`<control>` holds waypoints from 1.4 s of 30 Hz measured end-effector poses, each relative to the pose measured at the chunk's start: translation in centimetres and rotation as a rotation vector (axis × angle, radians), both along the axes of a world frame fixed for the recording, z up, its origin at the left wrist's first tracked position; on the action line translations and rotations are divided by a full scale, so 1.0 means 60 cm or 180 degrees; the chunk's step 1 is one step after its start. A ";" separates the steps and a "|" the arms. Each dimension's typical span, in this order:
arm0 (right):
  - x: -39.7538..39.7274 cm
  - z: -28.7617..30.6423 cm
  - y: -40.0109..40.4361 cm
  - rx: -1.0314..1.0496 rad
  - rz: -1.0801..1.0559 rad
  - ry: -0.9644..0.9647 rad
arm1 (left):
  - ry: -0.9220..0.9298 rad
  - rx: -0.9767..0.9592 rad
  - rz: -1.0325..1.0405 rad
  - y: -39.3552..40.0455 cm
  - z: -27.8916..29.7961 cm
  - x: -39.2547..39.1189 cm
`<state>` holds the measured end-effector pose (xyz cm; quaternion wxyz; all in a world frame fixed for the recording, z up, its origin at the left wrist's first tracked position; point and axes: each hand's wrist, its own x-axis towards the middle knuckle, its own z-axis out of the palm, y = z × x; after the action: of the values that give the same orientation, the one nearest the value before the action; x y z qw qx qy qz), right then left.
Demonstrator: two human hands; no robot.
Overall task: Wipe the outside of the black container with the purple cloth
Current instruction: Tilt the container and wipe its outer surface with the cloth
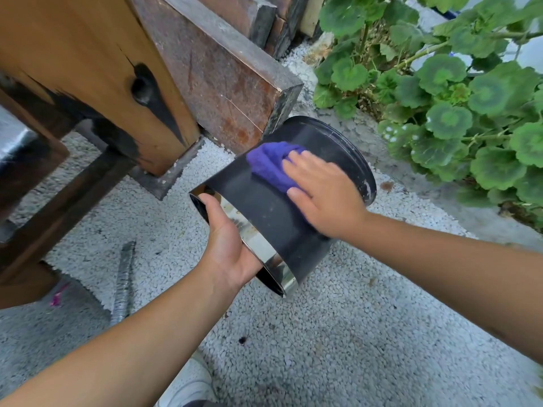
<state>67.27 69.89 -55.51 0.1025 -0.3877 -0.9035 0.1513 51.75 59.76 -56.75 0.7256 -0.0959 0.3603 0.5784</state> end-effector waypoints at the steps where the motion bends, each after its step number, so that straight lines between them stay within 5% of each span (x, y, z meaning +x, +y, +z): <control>1: -0.011 0.005 -0.022 0.0058 0.0200 -0.0016 | -0.0004 0.0014 -0.0012 0.001 0.002 0.002; 7: -0.061 0.012 -0.119 -0.0406 0.0251 0.0550 | 0.0129 -0.0100 0.0126 -0.001 -0.002 0.001; 12: -0.032 0.001 -0.072 0.0022 0.0624 0.0323 | 0.0054 -0.0043 -0.0066 0.001 -0.003 -0.003; 22: 0.040 -0.020 0.050 -0.0409 -0.0570 0.0352 | 0.0299 0.0122 -0.0320 -0.034 0.012 0.029; 31: 0.049 -0.016 0.059 -0.0672 -0.0403 0.0215 | 0.1003 0.0103 -0.0500 -0.058 0.005 0.055; 38: 0.073 0.029 0.110 -0.0578 -0.0359 0.0064 | 0.0384 0.0026 -0.0223 -0.003 0.041 -0.004; 42: 0.070 0.049 0.103 -0.0433 -0.0198 -0.0067 | 0.0544 -0.0426 -0.0012 0.000 0.039 -0.026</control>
<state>71.49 76.07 -52.60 0.0711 -0.4231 -0.8797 0.2050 50.17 59.78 -54.44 0.6853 -0.0937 0.4589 0.5577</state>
